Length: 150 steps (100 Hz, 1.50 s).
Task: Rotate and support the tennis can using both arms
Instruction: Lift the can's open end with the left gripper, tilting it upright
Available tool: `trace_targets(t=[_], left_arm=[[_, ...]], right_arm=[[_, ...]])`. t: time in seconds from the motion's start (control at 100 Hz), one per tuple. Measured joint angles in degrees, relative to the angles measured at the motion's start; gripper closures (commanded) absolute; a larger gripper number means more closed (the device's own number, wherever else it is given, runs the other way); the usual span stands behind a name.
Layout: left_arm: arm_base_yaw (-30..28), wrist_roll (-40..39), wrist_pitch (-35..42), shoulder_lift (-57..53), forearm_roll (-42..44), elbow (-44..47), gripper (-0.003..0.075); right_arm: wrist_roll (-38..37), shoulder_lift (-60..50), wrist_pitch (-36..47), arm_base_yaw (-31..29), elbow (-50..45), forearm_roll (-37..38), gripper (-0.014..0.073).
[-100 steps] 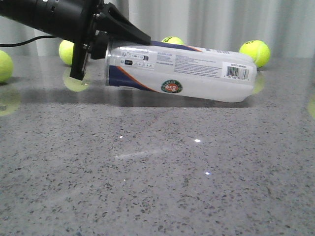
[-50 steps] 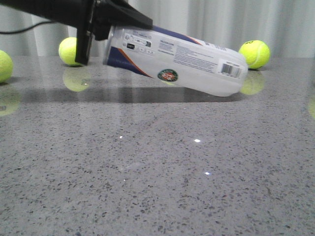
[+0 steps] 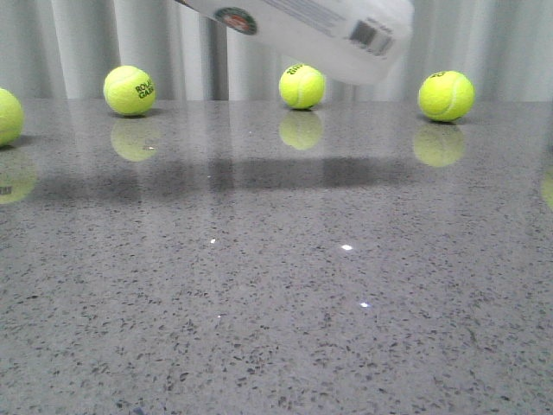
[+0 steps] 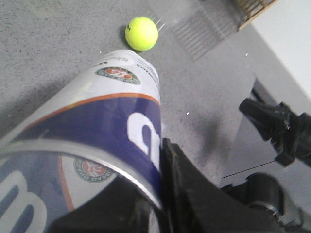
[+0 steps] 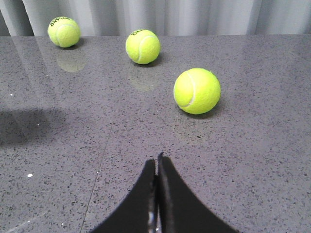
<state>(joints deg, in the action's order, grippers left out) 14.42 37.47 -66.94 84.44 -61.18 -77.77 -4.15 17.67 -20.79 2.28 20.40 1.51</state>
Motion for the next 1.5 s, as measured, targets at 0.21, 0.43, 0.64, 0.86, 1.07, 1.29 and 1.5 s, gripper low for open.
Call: trace_targets(t=[0.21, 0.43, 0.64, 0.86, 1.07, 1.29, 1.5], left_arm=[[0.15, -10.52, -2.79, -3.71, 15.9, -7.1, 0.0741], [5.97, -21.72, -4.76, -4.08, 33.99, -13.49, 0.0741], [15.09, -28.42, -5.23, -4.08, 46.53, -15.59, 0.0741], [21.36, -30.95, -5.56, -2.12, 51.76, -15.73, 0.0741], [22.85, -30.99, -5.56, 2.19, 52.28, -15.73, 0.0741], [22.94, -30.74, -5.18, 3.23, 52.4, -15.73, 0.0741], [22.94, -29.76, -5.28, 3.62, 52.4, -17.42, 0.0736]], right_arm=[[0.0, 0.0, 0.0, 0.0, 0.0, 0.0, 0.0652], [0.0, 0.0, 0.0, 0.0, 0.0, 0.0, 0.0652], [0.0, 0.0, 0.0, 0.0, 0.0, 0.0, 0.0652], [0.0, 0.0, 0.0, 0.0, 0.0, 0.0, 0.0652], [0.0, 0.0, -0.09, 0.0, 0.0, 0.0, 0.0652], [0.0, 0.0, -0.09, 0.0, 0.0, 0.0, 0.0652], [0.0, 0.0, -0.09, 0.0, 0.0, 0.0, 0.0652]])
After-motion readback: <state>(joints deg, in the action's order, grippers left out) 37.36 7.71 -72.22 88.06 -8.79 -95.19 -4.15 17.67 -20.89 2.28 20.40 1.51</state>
